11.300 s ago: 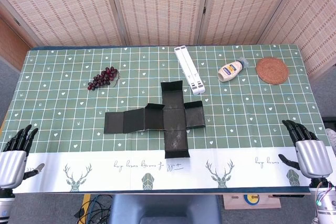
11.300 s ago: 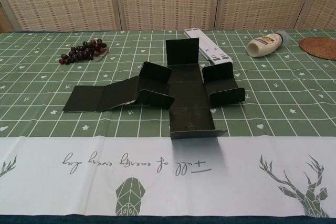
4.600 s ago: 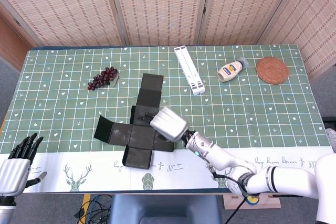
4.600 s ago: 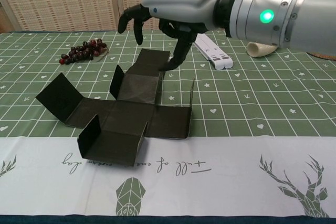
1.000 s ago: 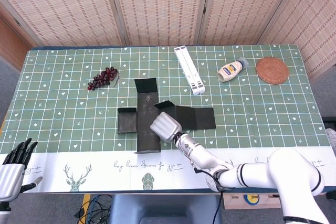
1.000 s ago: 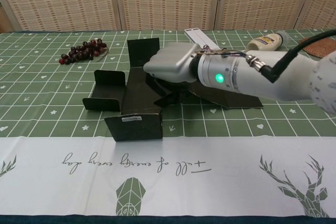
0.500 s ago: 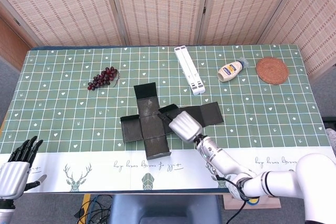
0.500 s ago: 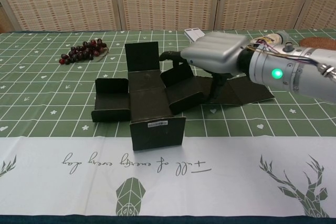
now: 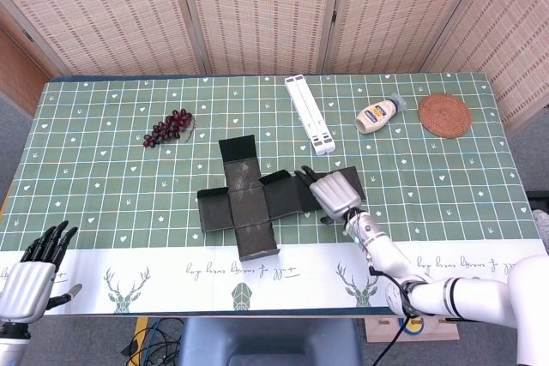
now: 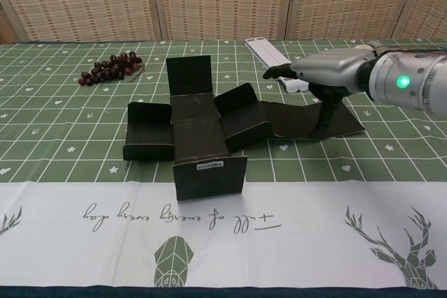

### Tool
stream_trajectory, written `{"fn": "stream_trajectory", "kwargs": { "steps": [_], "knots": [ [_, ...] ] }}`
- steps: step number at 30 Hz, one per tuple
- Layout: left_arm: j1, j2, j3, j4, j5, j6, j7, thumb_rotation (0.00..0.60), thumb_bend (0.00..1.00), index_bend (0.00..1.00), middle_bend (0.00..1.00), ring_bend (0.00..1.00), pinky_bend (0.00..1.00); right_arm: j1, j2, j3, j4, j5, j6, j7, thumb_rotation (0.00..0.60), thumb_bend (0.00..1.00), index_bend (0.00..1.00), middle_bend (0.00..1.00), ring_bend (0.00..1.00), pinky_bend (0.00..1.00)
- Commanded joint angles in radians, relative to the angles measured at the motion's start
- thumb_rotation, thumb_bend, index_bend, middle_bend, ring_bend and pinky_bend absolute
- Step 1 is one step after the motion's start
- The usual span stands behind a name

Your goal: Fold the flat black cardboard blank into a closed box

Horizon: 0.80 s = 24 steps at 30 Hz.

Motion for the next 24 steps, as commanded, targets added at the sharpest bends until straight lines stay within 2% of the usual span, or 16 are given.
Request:
{"fn": "stream_trajectory", "kwargs": {
  "steps": [1,11,24],
  "knots": [
    [0.0,0.001,0.001,-0.001,-0.001,-0.001,0.002,0.6,0.1,0.0,0.0,0.04,0.15,0.03,-0.013,0.022,0.038,0.085,-0.058,-0.005,0.6,0.15,0.0,0.03,0.76,0.98],
    [0.0,0.0,0.004,-0.002,-0.005,-0.005,0.006,0.6,0.1,0.0,0.0,0.04,0.15,0.126,-0.06,0.02,0.117,0.295,-0.115,-0.087,0.6,0.15,0.0,0.03,0.76,0.98],
    [0.004,0.001,0.006,0.012,-0.016,-0.006,-0.007,0.6,0.1,0.0,0.0,0.04,0.15,0.223,-0.132,-0.013,0.2,0.471,-0.132,-0.171,0.6,0.16,0.0,0.05,0.76,0.98]
  ]
}}
